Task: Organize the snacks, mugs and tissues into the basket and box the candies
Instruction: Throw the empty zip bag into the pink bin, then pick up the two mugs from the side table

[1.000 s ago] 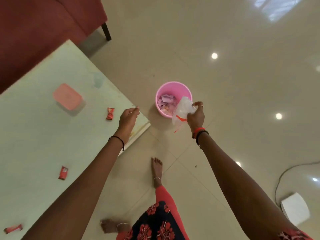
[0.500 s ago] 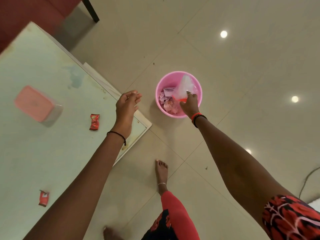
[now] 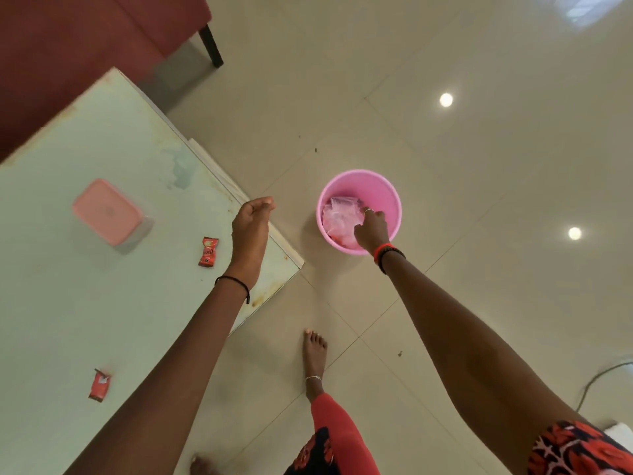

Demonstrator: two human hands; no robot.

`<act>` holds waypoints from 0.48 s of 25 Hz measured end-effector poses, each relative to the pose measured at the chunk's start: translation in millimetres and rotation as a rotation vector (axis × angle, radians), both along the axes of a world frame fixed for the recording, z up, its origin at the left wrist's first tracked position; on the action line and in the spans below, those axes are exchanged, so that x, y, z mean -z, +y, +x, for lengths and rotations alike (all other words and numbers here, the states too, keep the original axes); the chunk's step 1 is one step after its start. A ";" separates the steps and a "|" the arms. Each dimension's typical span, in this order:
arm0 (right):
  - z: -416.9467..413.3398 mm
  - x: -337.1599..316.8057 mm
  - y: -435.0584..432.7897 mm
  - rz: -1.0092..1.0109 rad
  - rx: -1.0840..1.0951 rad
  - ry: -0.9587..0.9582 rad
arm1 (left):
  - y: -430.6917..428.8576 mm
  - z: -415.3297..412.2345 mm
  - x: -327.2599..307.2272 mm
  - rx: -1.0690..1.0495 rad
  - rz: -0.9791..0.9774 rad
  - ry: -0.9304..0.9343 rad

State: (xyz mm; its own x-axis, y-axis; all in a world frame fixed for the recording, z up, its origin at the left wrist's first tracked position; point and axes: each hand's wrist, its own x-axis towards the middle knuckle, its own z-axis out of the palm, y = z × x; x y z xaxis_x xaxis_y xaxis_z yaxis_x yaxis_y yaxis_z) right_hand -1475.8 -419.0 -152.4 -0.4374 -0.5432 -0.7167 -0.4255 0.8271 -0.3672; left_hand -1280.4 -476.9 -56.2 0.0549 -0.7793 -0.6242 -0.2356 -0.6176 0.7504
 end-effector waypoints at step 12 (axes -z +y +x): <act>180.1 -193.0 3.5 -0.337 -0.258 0.030 | 41.7 150.9 -131.4 -0.259 -0.105 -0.118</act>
State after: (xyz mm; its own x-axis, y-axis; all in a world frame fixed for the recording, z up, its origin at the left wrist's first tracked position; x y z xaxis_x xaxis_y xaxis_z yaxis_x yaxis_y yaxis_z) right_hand -1295.7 -415.5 40.6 -0.2748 -0.8393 -0.4692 -0.6176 0.5281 -0.5829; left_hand -1129.5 -435.2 75.3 0.3276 -0.7899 -0.5184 -0.1700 -0.5890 0.7900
